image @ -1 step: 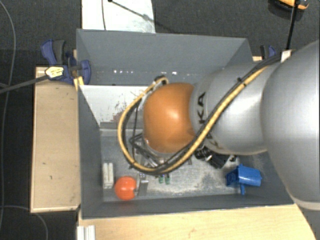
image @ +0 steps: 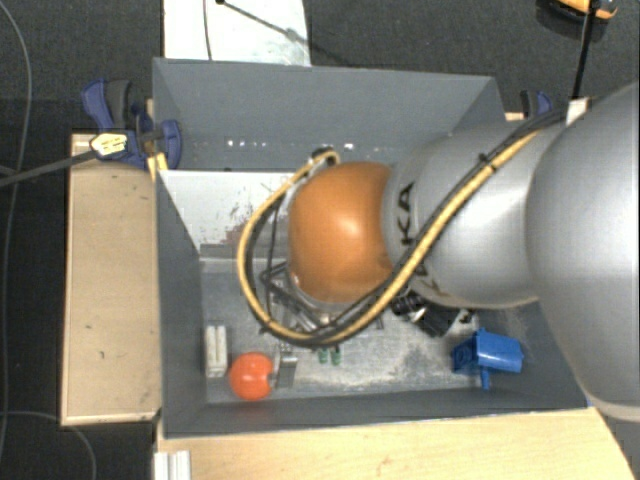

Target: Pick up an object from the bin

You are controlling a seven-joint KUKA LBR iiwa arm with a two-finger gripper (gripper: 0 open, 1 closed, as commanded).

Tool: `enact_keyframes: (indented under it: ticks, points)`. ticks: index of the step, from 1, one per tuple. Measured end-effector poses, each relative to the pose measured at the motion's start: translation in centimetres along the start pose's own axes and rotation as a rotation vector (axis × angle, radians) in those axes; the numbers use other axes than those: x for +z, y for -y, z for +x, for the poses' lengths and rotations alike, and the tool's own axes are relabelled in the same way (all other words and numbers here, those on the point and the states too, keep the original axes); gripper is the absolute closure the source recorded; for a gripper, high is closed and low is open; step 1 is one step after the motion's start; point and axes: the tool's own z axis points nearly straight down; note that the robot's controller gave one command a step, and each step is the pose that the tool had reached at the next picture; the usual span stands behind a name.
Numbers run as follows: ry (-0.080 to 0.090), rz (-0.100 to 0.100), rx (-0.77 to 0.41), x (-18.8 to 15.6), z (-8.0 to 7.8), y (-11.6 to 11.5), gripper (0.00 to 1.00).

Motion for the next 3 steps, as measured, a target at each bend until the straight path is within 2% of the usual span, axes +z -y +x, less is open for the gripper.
enact_keyframes:
  ticks: [1, 2, 3]
  points:
    - [0.003, -0.001, -0.074, 3.3, -0.6, 0.3, 0.00]
    - [-0.003, 0.001, -0.052, 6.7, -0.5, -0.5, 0.00]
    - [0.000, -0.001, 0.198, 8.4, 0.3, -1.8, 1.00]
